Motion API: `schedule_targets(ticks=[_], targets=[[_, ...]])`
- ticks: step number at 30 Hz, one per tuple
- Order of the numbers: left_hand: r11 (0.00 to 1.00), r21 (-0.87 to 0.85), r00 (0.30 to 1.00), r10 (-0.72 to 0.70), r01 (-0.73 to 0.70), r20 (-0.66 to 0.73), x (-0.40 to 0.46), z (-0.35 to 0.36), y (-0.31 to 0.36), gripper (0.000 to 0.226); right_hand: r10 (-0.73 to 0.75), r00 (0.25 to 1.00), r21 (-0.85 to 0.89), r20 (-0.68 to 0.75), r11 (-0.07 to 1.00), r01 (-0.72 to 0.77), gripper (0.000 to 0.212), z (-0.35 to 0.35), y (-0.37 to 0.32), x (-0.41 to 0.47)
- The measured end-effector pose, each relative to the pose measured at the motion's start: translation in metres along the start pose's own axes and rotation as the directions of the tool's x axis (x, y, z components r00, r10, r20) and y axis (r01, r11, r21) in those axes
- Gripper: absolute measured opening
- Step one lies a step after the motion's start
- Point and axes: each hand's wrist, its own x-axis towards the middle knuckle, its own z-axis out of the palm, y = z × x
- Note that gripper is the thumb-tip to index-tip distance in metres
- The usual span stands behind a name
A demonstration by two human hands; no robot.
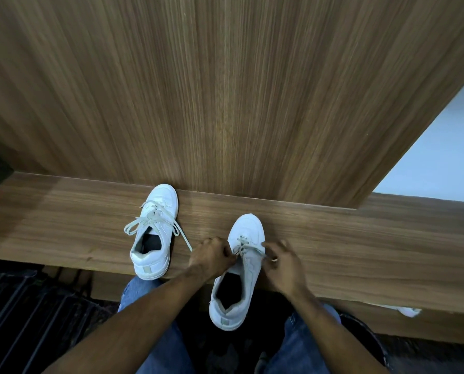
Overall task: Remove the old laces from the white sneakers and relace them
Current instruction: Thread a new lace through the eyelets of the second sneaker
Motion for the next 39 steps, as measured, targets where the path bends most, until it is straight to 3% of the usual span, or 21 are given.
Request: schedule_targets(ticks=[3, 6, 8, 10, 12, 13, 14, 16, 18, 20, 22, 24, 26, 29, 31, 33, 36, 39], targets=[[1.0, -0.015, 1.0, -0.019, 0.019, 0.002, 0.0, -0.001, -0.001, 0.014, -0.087, 0.981, -0.127, 0.175, 0.986, 0.11, 0.02, 0.017, -0.02, -0.002], [0.999, -0.038, 0.999, -0.034, 0.035, 0.019, -0.001, -0.003, -0.001, 0.013, -0.049, 0.994, -0.162, 0.1, 0.985, 0.065, 0.016, 0.016, -0.026, 0.006], [0.997, -0.066, 0.998, -0.043, 0.046, 0.037, 0.001, -0.005, -0.002, 0.015, 0.033, 0.995, 0.036, -0.09, 0.999, -0.03, 0.014, 0.005, -0.022, 0.014], [0.995, -0.084, 0.998, -0.049, 0.053, 0.046, 0.001, -0.006, -0.003, 0.016, 0.197, 0.935, 0.378, -0.296, 0.923, -0.075, 0.018, -0.013, -0.019, 0.026], [0.995, -0.092, 0.998, -0.04, 0.044, 0.047, 0.002, -0.004, -0.003, 0.02, 0.405, 0.838, 0.718, -0.365, 0.695, -0.023, 0.025, -0.032, -0.012, 0.04], [0.995, -0.088, 0.998, -0.038, 0.042, 0.047, 0.002, -0.004, -0.003, 0.023, 0.491, 0.795, 0.818, -0.356, 0.575, 0.011, 0.027, -0.04, -0.006, 0.046], [0.996, -0.084, 0.998, -0.036, 0.04, 0.045, 0.001, -0.004, -0.002, 0.024, 0.539, 0.761, 0.848, -0.362, 0.529, 0.028, 0.026, -0.045, 0.001, 0.05], [0.996, -0.085, 0.999, -0.037, 0.04, 0.036, 0.001, -0.003, -0.002, 0.022, 0.497, 0.76, 0.687, -0.42, 0.721, -0.092, 0.013, -0.048, 0.013, 0.053], [0.995, -0.09, 0.999, -0.042, 0.044, 0.028, 0.001, -0.002, -0.002, 0.018, 0.329, 0.884, 0.308, -0.332, 0.924, -0.227, 0.032, -0.038, 0.02, 0.044], [0.995, -0.092, 0.999, -0.044, 0.046, 0.02, 0.001, -0.001, -0.002, 0.016, 0.13, 0.976, 0.051, -0.176, 0.991, -0.123, 0.048, -0.019, 0.019, 0.027], [0.994, -0.09, 0.998, -0.055, 0.056, 0.013, 0.001, -0.001, -0.002, 0.016, -0.062, 0.998, -0.063, 0.0, 0.996, 0.062, 0.047, 0.0, 0.008, 0.009], [0.994, -0.097, 0.998, -0.058, 0.058, 0.006, 0.001, 0.0, -0.002, 0.018, -0.133, 0.975, -0.129, 0.18, 0.979, 0.158, 0.035, 0.016, -0.002, 0.0], [0.993, -0.102, 0.998, -0.055, 0.055, 0.004, 0.001, -0.001, -0.002, 0.02, -0.145, 0.97, -0.158, 0.195, 0.971, 0.177, 0.022, 0.022, -0.011, -0.001], [0.993, -0.1, 0.998, -0.058, 0.058, 0.009, 0.001, 0.0, -0.005, 0.025, -0.053, 0.998, -0.043, 0.022, 0.998, 0.054, 0.013, 0.016, -0.012, 0.008], [0.994, -0.089, 0.998, -0.055, 0.056, 0.015, 0.002, -0.001, -0.005, 0.023, 0.11, 0.981, 0.183, -0.158, 0.98, -0.08, 0.012, -0.003, -0.007, 0.018], [0.996, -0.079, 0.999, -0.034, 0.036, 0.018, 0.003, 0.001, -0.006, 0.016, 0.217, 0.948, 0.339, -0.232, 0.932, -0.131, 0.018, -0.022, -0.003, 0.021], [0.999, -0.049, 1.0, -0.003, 0.004, 0.023, 0.004, 0.002, -0.003, 0.011, 0.207, 0.966, 0.172, -0.153, 0.968, -0.18, 0.014, -0.024, 0.004, 0.016], [0.982, -0.188, 0.994, 0.017, 0.003, 0.105, 0.008, 0.003, -0.011, 0.024, 0.069, 0.997, -0.089, 0.026, 0.994, -0.066, 0.046, -0.01, 0.011, 0.005]])
